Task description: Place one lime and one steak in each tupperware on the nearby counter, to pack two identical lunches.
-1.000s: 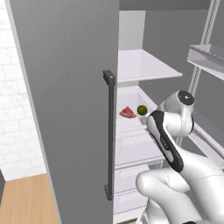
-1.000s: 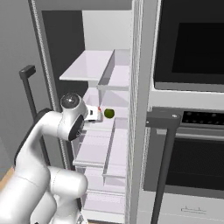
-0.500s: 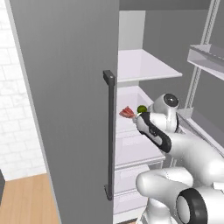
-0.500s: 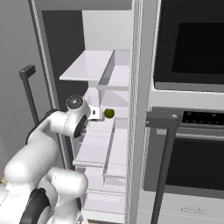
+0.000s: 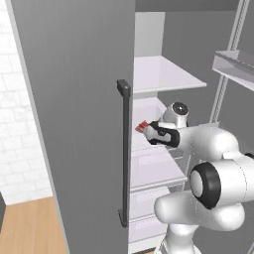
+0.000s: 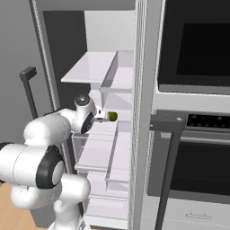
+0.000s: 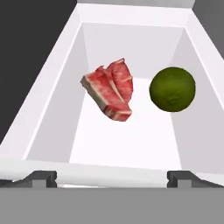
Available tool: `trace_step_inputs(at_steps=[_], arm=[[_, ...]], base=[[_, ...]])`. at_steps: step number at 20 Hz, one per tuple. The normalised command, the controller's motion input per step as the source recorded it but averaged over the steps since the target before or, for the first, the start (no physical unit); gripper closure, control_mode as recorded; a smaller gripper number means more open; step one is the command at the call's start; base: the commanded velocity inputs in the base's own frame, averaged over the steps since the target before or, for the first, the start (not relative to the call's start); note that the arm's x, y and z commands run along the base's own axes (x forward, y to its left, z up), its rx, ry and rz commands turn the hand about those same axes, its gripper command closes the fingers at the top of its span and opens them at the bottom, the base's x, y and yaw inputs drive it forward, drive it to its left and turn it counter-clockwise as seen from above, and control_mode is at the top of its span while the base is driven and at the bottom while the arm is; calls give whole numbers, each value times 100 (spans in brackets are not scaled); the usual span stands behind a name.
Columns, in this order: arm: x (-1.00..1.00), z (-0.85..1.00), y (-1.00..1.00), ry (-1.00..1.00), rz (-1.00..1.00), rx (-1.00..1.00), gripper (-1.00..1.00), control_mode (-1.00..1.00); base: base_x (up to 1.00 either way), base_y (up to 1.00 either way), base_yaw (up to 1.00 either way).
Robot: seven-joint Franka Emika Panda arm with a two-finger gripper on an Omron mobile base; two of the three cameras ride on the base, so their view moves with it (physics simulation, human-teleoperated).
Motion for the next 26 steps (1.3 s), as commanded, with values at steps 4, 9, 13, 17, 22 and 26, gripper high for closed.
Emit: trace_step_inputs(at_steps=[4, 9, 13, 17, 22, 26], arm=[[47, -11, 0, 4, 0, 0, -100, -100], [26, -38, 2, 3, 0, 0, -100, -100], [25, -39, 14, 0, 0, 0, -100, -100], [19, -4, 4, -1, 2, 0, -100, -100], [24, -7, 0, 0, 4, 0, -100, -100], [28, -16, 0, 0, 3, 0, -100, -100]], base=[[0, 0, 0], [0, 0, 0], [0, 0, 0], [0, 0, 0], [0, 0, 0], [0, 0, 0]])
